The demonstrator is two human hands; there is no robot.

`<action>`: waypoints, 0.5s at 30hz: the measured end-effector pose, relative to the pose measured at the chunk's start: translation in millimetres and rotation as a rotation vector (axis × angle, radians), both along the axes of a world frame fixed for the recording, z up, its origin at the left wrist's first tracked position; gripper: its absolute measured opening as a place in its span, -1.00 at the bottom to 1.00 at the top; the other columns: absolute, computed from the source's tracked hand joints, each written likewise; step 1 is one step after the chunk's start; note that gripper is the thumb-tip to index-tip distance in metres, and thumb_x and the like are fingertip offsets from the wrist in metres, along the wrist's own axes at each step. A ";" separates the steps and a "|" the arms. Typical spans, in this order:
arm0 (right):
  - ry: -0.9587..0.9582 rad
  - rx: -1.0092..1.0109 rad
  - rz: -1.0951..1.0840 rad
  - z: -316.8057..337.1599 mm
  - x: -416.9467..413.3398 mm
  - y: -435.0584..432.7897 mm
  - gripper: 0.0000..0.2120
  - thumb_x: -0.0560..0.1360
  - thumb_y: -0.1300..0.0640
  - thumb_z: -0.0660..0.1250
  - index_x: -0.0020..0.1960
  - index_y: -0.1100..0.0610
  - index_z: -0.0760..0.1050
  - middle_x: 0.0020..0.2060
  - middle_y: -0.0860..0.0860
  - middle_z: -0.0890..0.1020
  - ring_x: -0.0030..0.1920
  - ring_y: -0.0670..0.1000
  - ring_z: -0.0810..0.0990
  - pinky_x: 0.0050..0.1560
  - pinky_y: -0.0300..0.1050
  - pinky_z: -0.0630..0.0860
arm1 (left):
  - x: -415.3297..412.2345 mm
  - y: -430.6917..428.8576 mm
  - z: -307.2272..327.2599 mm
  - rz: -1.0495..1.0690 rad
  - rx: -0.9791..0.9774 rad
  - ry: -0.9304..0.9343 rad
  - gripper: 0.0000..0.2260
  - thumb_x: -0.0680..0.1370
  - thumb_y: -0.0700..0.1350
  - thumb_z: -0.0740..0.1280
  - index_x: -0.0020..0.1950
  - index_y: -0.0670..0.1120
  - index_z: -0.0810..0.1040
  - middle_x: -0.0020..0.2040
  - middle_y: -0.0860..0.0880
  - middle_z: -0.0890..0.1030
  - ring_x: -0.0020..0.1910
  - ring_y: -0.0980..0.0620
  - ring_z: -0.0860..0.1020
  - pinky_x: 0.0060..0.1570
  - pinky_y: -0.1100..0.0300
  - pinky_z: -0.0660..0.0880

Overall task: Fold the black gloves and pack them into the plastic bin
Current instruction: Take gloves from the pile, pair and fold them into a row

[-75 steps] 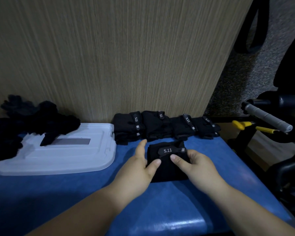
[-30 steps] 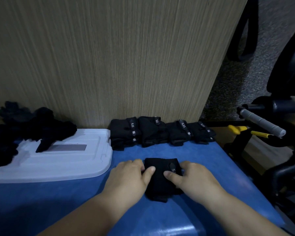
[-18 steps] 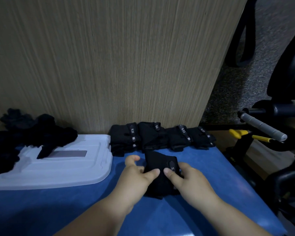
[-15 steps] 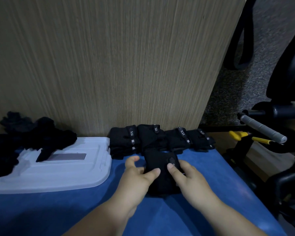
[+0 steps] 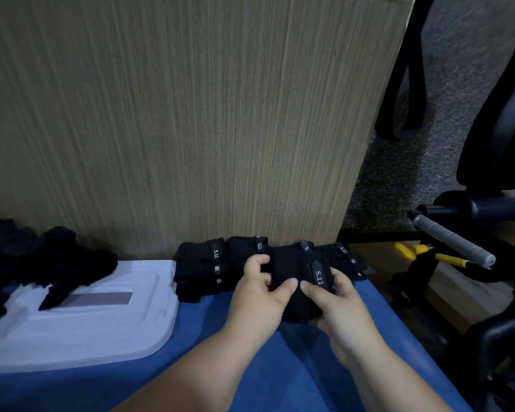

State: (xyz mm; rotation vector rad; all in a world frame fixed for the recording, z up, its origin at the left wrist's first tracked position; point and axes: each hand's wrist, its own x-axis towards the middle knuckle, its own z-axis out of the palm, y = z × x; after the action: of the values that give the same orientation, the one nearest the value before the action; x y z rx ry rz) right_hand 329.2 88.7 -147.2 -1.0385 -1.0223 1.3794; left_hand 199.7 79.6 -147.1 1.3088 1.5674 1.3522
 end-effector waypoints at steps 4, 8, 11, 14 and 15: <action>-0.121 0.064 -0.067 5.4 4.5 28.6 -0.72 0.47 0.27 0.40 0.14 0.05 0.51 -0.03 0.08 0.70 0.02 0.12 0.67 0.11 0.23 0.57 | 0.5 19.6 9.2 0.019 0.054 0.354 -0.56 0.53 0.07 0.33 0.36 0.02 0.33 0.01 0.11 0.49 0.07 0.07 0.50 0.05 0.23 0.43; -0.390 0.160 -0.163 12.8 4.5 58.6 -0.71 0.44 0.13 0.44 0.14 0.00 0.50 -0.02 0.00 0.67 0.01 0.03 0.63 0.13 0.12 0.55 | -5.6 34.3 18.5 0.130 0.155 0.691 -0.64 0.56 0.11 0.26 0.32 0.05 0.39 0.22 0.12 0.43 0.28 0.08 0.30 0.30 0.20 0.23; -0.589 0.204 -0.206 21.5 3.6 74.8 -0.66 0.47 0.08 0.42 0.21 0.02 0.46 0.00 -0.02 0.64 0.03 0.03 0.59 0.12 0.00 0.52 | -11.4 45.0 16.2 0.105 0.127 0.843 -0.59 0.60 0.10 0.18 0.42 0.01 0.32 0.42 0.11 0.32 0.43 0.08 0.17 0.41 0.15 0.10; -0.703 0.220 -0.214 22.3 0.0 85.4 -0.64 0.49 0.06 0.39 0.26 0.04 0.45 0.00 -0.02 0.62 0.07 0.05 0.57 0.10 -0.08 0.48 | -18.0 54.2 7.4 -0.014 -0.045 0.983 -0.49 0.65 0.12 0.04 0.56 -0.02 0.07 0.59 0.04 0.00 0.56 0.02 -0.10 0.49 0.06 -0.15; -0.736 0.219 -0.216 20.6 -2.1 88.5 -0.65 0.49 0.05 0.38 0.25 0.05 0.46 -0.01 -0.02 0.61 0.07 0.06 0.57 0.07 -0.10 0.47 | -20.3 56.2 4.0 -0.048 -0.106 1.042 -0.47 0.65 0.14 -0.01 0.58 0.00 -0.02 0.59 0.04 -0.09 0.56 0.01 -0.16 0.50 0.02 -0.21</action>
State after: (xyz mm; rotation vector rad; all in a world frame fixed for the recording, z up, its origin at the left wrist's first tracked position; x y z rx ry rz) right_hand 327.1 177.3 -126.6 -1.4784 -1.4958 0.6815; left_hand 179.4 135.8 -143.1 2.1261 2.1698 0.4970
